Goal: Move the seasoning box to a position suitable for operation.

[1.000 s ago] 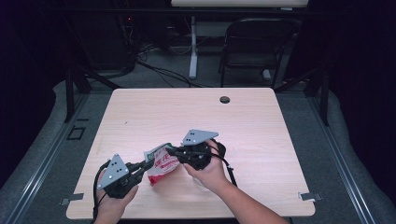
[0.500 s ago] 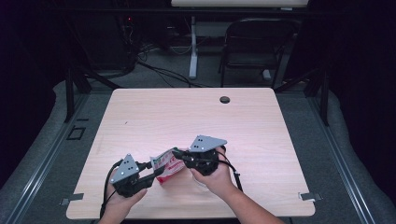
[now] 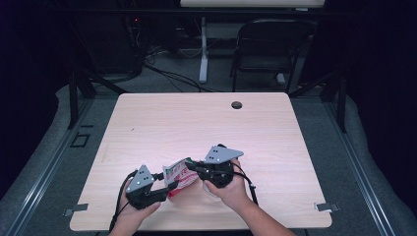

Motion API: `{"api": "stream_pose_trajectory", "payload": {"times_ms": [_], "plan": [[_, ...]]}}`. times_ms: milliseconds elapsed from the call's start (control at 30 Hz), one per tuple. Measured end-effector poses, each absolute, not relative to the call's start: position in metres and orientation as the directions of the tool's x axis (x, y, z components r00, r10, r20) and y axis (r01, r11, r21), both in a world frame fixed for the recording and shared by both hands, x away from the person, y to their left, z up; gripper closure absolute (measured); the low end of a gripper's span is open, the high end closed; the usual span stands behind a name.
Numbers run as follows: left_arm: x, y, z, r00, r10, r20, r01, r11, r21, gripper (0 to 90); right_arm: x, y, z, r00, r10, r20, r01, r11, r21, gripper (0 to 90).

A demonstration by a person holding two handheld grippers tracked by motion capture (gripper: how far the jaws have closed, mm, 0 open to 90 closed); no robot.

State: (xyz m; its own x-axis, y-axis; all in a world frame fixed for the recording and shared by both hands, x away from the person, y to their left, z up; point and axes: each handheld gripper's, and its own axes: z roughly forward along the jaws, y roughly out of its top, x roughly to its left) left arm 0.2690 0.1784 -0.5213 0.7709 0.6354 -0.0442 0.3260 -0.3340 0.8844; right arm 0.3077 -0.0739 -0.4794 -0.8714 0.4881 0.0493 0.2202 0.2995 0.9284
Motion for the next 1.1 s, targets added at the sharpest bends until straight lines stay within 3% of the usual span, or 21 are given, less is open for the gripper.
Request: {"api": "stream_pose_trajectory", "payload": {"times_ms": [333, 567, 1100], "plan": [[0.274, 0.174, -0.535, 0.764, 0.643, -0.052, 0.363, -0.362, 0.858, 47.8, 0.309, -0.076, -0.482, -0.869, 0.489, 0.069, 0.232, 0.280, 0.932, 90.0], [0.283, 0.173, -0.547, 0.761, 0.633, -0.140, 0.436, -0.341, 0.833, 45.1, 0.310, -0.077, -0.483, -0.869, 0.483, 0.105, 0.252, 0.250, 0.935, 90.0], [0.292, 0.168, -0.562, 0.765, 0.619, -0.179, 0.464, -0.337, 0.819, 39.0, 0.304, -0.077, -0.482, -0.883, 0.461, 0.087, 0.225, 0.254, 0.940, 90.0]]}}
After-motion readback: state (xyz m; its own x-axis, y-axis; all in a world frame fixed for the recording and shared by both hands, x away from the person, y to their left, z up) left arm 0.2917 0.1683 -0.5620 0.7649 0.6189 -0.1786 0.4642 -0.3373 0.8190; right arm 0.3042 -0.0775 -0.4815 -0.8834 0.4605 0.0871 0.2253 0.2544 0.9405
